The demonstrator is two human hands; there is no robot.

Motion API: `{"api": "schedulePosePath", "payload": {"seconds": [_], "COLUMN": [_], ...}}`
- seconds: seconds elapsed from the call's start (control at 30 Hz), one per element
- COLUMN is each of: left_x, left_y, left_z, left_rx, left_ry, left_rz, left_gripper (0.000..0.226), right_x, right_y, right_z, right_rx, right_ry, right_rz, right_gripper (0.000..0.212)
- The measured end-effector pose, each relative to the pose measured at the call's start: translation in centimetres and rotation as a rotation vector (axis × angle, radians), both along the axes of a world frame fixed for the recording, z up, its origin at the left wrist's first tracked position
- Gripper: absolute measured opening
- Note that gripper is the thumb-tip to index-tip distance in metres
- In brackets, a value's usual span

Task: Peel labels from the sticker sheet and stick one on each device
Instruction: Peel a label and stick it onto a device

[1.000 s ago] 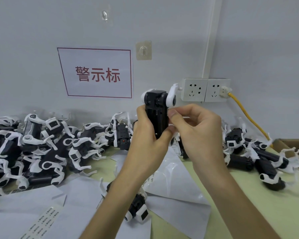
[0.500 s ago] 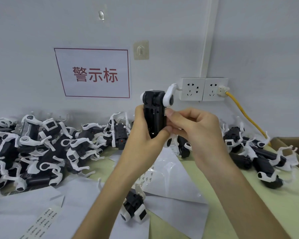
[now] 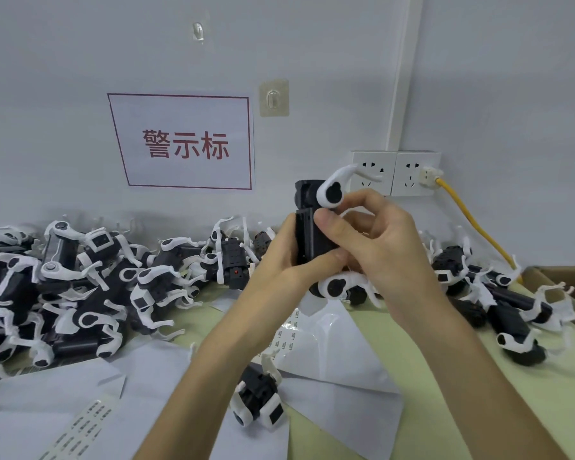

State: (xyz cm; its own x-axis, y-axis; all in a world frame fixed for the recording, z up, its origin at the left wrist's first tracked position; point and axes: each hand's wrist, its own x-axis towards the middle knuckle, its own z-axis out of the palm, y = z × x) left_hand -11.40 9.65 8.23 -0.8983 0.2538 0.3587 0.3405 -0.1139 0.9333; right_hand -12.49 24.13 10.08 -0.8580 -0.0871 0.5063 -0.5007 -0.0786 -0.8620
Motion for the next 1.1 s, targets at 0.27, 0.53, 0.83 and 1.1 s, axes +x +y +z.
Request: {"api": "schedulePosePath", "payload": {"seconds": [0.27,0.53,0.83,1.1], "left_x": [0.2,0.3,0.2,-0.6], "left_y": [-0.6,-1.0,-0.3,0.3], "left_z": [0.3,0.6,0.5,-0.3], "left_rx": [-0.118,-0.152,-0.056,-0.041], "left_ry": [0.053,0.081,0.041,0.047], "left_rz": [-0.010,-0.026,0.013,0.079], "left_gripper": [0.045,0.036,0.041,0.042], "right_x": [-0.3,-0.5,-0.7,-0.9], "right_y": [0.1,0.1,0.2,0.1], "right_z": [-0.1,-0.3,-0.6,-0.9], "right_rx": [-0.082,-0.059,-0.050,-0.061], "right_ry": [0.089,0.107,0.103,0.078], "right_rz": [0.209,0.299,0.318,0.315], "right_gripper": [0.019,0.014,0.009,0.026]}}
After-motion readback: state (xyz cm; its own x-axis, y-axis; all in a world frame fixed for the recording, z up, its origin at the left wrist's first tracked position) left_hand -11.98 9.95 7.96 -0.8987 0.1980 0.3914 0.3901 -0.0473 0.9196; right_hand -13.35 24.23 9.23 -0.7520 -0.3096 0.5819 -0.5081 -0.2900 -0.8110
